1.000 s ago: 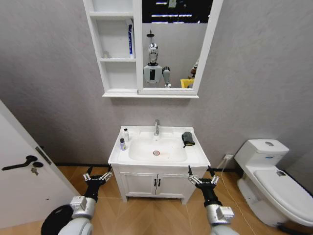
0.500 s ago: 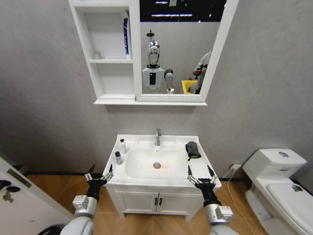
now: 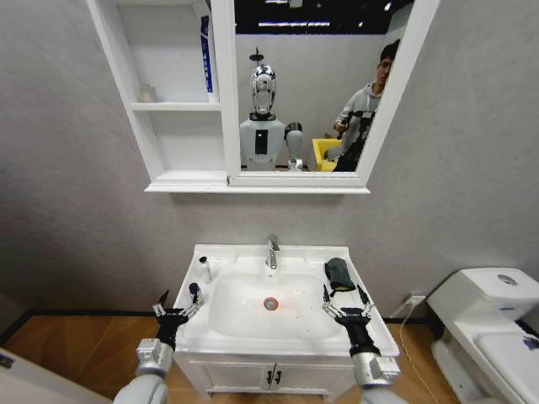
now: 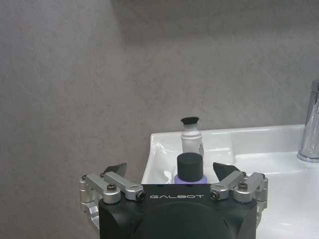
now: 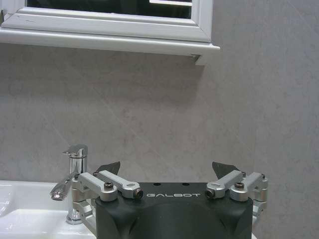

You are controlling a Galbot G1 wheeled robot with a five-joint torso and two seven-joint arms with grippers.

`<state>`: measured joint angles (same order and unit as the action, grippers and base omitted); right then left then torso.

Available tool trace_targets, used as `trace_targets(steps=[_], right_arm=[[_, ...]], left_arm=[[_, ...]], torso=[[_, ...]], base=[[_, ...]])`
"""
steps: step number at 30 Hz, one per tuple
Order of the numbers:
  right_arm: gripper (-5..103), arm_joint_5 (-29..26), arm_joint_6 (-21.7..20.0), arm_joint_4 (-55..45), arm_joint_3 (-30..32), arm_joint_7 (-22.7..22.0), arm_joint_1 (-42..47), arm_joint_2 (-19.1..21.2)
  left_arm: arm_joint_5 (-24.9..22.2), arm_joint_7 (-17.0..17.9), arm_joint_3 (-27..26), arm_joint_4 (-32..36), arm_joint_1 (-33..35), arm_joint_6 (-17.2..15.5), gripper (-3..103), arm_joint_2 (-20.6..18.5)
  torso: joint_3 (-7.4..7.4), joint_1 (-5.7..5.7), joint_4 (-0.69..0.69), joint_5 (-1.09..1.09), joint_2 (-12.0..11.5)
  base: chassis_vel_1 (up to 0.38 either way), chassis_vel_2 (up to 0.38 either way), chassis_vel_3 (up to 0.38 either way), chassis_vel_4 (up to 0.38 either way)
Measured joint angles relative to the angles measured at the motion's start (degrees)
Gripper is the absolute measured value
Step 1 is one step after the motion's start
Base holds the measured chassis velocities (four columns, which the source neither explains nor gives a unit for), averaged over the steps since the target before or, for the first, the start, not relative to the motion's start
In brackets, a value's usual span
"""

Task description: Move facial cleanser and shampoo from washbasin to cabinet, then wipe washbasin with towel.

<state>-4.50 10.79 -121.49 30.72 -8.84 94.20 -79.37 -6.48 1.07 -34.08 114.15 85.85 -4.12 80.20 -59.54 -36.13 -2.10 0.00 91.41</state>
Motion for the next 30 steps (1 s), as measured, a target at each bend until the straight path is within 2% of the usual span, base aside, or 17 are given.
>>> trace_targets(steps=[20, 24, 29, 30], right_arm=[[100, 1.2, 2.1, 1.9, 0.8, 0.2, 0.0, 0.2], [100, 1.8, 2.6, 2.2, 0.9, 0.2, 0.0, 0.1], [100, 1.8, 2.8, 2.3, 1.1, 0.2, 0.4, 0.1], [100, 1.8, 2.8, 2.3, 1.2, 0.2, 0.4, 0.1]], left_arm=[[-2.4, -0.6, 3.0, -9.1, -5.8, -2.0, 98, 0.0], [-4.7, -0.6, 3.0, -11.3, -8.4, -2.6, 98, -0.3], [-5.5, -0.5, 2.7, -13.0, -10.1, -2.9, 95, -0.4], [-5.6, -0.5, 2.6, -13.4, -10.6, -2.9, 90, -0.4]], torso=[[-0.01, -0.04, 0.01, 0.00, 0.0], [-0.01, -0.04, 0.01, 0.00, 0.0], [-0.01, -0.04, 0.01, 0.00, 0.0], [-0.01, -0.04, 0.02, 0.00, 0.0]], base=[[0.000, 0.000, 0.000, 0.000], [0.000, 0.000, 0.000, 0.000], [0.000, 0.000, 0.000, 0.000], [0.000, 0.000, 0.000, 0.000]])
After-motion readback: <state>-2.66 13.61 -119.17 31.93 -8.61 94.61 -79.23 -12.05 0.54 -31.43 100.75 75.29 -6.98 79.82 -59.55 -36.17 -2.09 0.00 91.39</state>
